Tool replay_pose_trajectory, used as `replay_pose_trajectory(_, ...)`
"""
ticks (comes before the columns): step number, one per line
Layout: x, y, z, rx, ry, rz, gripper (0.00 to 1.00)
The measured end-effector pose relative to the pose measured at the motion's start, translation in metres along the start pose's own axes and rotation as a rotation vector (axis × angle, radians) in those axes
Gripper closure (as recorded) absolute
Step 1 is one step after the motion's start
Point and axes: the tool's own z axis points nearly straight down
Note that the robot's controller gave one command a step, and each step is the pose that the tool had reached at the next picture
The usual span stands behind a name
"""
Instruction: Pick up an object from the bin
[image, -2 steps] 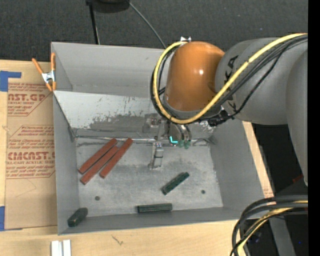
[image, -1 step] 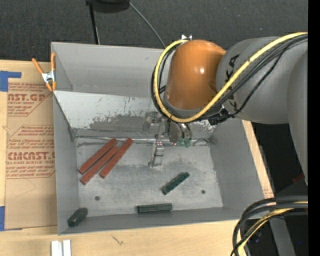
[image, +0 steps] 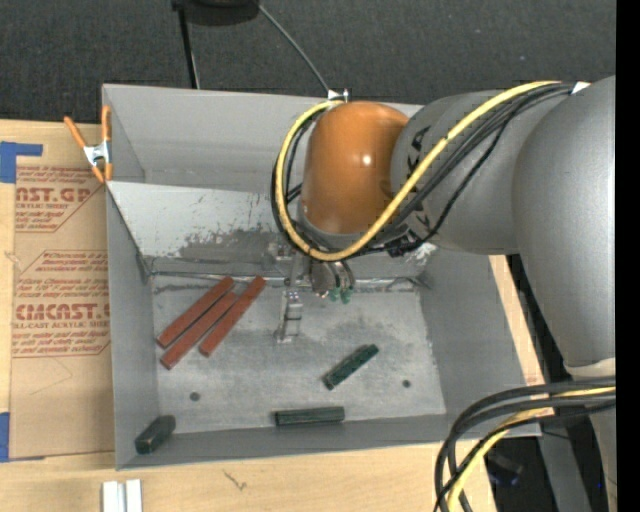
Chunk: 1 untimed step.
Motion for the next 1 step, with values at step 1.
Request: replay_pose_trajectory(1, 0.0088, 0.0102, 0.0357, 0.000, 0.010, -0.173, 0.00)
